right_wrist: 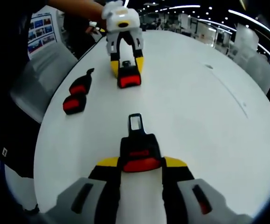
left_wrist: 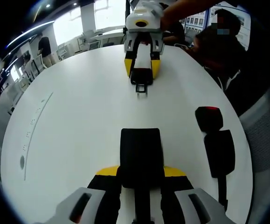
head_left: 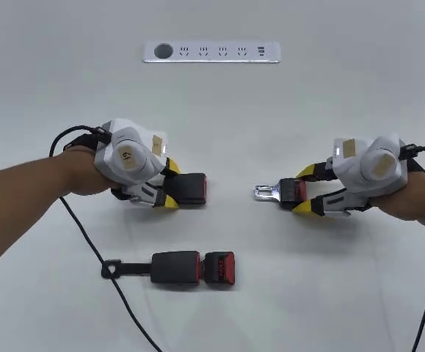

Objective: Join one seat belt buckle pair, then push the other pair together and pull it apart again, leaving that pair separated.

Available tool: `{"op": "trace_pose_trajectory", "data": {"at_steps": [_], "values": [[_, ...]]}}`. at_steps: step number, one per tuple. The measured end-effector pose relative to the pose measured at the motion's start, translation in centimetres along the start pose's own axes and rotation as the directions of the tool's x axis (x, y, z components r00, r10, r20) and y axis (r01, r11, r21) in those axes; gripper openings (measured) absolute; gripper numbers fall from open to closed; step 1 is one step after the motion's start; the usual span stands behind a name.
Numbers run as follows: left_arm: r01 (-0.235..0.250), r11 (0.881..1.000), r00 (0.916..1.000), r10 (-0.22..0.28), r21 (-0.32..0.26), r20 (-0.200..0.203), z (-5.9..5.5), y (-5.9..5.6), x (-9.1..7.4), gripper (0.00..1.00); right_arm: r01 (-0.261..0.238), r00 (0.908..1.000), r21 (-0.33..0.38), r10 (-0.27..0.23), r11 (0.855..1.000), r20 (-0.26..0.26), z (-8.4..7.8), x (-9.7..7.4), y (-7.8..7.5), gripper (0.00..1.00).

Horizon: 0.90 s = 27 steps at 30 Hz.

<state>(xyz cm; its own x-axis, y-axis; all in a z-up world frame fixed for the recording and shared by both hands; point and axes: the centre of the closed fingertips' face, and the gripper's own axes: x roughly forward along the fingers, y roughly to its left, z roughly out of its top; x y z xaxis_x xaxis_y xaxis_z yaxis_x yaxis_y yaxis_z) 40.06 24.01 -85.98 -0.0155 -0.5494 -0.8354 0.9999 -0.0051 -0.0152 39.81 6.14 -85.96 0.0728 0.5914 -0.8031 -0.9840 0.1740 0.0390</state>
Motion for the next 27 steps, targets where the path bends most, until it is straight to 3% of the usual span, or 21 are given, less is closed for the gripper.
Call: {"op": "trace_pose_trajectory", "data": {"at_steps": [27], "values": [[0.006, 1.000, 0.9998, -0.006, 0.006, -0.021, 0.0, 0.5, 0.3, 0.33, -0.016, 0.9980, -0.016, 0.017, 1.000, 0.060, 5.5, 3.9, 0.4, 0.34]]}}
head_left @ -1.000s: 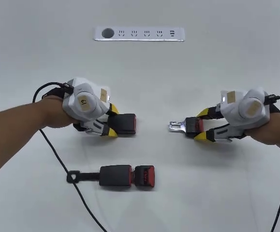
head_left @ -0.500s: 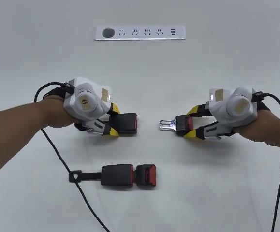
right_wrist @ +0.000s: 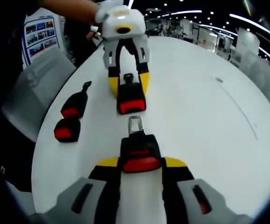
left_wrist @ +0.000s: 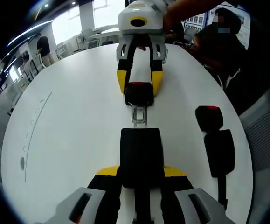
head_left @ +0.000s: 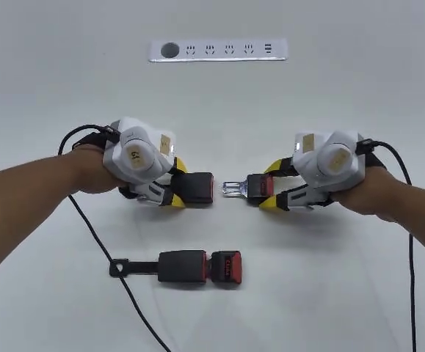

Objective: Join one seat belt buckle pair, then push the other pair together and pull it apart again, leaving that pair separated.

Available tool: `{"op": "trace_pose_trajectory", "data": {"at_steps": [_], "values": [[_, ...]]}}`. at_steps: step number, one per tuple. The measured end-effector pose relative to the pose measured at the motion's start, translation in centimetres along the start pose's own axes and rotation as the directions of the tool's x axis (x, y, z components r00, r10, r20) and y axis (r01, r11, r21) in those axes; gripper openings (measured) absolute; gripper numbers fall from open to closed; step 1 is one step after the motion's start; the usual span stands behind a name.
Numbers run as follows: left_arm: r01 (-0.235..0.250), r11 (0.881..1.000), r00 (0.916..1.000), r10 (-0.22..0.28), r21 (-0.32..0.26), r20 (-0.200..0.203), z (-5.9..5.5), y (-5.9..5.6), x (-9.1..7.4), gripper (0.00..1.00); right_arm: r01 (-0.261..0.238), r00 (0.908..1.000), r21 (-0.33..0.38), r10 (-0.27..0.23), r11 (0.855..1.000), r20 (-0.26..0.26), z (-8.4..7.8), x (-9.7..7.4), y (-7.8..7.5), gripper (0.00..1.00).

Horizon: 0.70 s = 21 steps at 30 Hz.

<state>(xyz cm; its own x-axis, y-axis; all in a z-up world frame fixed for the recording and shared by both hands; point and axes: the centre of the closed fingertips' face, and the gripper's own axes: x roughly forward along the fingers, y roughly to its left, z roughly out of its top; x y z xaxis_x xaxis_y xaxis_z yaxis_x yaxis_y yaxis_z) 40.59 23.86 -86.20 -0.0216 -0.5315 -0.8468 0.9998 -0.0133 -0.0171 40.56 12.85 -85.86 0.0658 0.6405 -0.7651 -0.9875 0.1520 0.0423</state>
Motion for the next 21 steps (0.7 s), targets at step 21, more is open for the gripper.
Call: {"op": "trace_pose_trajectory", "data": {"at_steps": [21], "values": [[0.003, 1.000, 0.9999, -0.003, 0.003, -0.010, 0.3, -0.2, -0.1, 0.33, -0.013, 0.9997, -0.031, 0.012, 0.999, -0.023, 1.8, 1.9, 0.3, 0.34]]}}
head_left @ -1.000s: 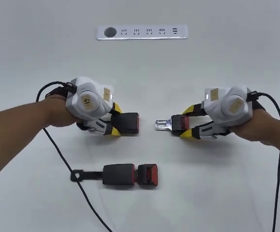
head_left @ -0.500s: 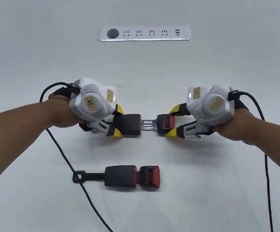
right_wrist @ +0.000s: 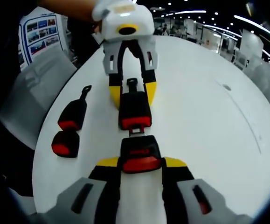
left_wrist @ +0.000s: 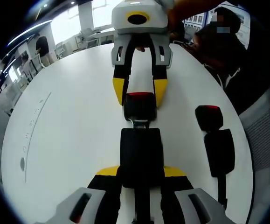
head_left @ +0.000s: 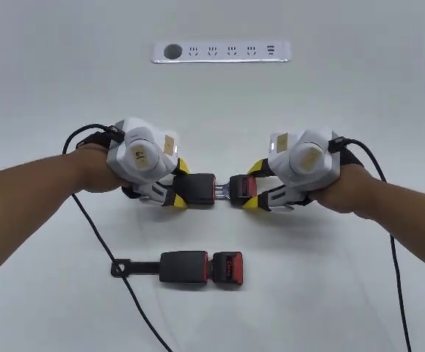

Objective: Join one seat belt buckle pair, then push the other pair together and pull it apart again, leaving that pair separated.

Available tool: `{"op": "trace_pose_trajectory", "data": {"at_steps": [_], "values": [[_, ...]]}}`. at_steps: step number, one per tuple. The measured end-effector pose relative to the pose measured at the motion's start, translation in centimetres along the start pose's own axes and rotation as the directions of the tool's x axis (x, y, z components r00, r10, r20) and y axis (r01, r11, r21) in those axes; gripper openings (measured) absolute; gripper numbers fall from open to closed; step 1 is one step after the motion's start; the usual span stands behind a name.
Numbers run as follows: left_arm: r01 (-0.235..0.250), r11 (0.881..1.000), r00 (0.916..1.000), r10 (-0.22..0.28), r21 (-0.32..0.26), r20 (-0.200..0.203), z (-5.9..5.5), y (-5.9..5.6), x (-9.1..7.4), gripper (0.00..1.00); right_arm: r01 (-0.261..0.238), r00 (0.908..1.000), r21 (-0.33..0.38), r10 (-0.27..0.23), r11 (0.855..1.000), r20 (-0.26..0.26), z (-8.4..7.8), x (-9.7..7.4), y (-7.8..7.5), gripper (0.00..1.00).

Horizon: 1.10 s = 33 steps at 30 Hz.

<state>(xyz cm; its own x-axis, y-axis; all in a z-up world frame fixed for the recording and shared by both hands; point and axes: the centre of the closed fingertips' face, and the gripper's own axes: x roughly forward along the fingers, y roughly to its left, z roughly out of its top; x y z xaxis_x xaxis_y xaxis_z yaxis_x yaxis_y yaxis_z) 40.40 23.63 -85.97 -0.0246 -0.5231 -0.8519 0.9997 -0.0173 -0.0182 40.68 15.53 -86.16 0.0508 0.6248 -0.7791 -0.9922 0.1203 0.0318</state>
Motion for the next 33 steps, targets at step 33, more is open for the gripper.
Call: {"op": "trace_pose_trajectory", "data": {"at_steps": [33], "values": [[0.009, 0.999, 0.9977, -0.011, -0.041, -0.067, -0.1, 0.1, 0.2, 0.31, 0.008, 0.9936, 0.071, 0.000, 0.997, -0.113, 1.0, 1.4, 0.2, 0.30]]}}
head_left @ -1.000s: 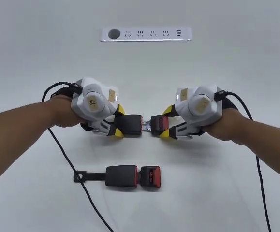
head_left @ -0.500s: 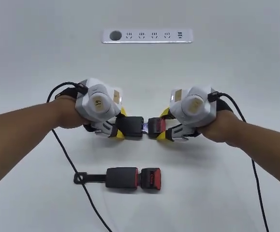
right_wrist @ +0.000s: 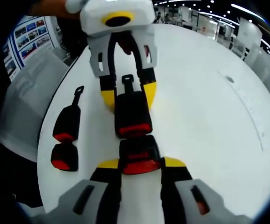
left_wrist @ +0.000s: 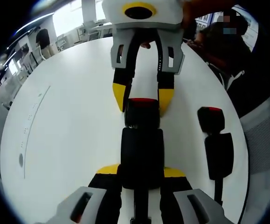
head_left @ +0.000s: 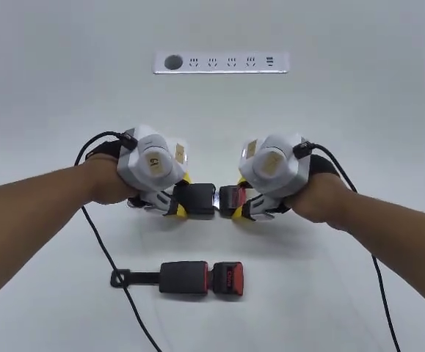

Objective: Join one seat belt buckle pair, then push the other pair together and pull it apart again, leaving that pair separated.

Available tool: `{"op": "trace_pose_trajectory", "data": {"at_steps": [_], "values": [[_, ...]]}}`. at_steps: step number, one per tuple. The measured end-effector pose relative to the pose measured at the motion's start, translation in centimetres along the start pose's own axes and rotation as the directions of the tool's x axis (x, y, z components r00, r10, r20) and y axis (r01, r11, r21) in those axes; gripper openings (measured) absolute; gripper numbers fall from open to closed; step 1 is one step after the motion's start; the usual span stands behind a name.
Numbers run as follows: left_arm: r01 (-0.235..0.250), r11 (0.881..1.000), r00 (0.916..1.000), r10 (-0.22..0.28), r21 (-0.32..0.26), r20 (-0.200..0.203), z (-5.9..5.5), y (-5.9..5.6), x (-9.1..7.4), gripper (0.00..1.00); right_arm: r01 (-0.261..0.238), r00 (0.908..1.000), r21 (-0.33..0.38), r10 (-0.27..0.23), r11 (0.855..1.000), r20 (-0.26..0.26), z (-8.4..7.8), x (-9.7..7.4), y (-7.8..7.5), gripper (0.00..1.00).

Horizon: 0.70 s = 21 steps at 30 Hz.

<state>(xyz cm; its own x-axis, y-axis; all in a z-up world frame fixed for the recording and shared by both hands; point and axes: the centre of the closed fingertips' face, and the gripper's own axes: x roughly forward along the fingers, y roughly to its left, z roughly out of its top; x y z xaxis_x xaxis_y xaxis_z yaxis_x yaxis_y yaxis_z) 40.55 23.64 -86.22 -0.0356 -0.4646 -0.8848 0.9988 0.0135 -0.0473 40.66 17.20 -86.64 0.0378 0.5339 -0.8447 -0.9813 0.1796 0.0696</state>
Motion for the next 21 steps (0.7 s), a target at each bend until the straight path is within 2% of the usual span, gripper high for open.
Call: {"op": "trace_pose_trajectory", "data": {"at_steps": [9, 21], "values": [[-0.001, 1.000, 1.0000, 0.001, 0.003, -0.002, -0.14, -0.01, -0.03, 0.31, 0.004, 0.9998, -0.020, -0.004, 1.000, -0.020, -0.03, 0.03, 0.04, 0.30], [-0.001, 1.000, 1.0000, 0.001, 0.028, -0.008, -0.21, 0.07, 0.16, 0.33, 0.000, 0.9998, -0.043, -0.001, 0.999, -0.021, -0.09, 0.01, 0.04, 0.31]]}}
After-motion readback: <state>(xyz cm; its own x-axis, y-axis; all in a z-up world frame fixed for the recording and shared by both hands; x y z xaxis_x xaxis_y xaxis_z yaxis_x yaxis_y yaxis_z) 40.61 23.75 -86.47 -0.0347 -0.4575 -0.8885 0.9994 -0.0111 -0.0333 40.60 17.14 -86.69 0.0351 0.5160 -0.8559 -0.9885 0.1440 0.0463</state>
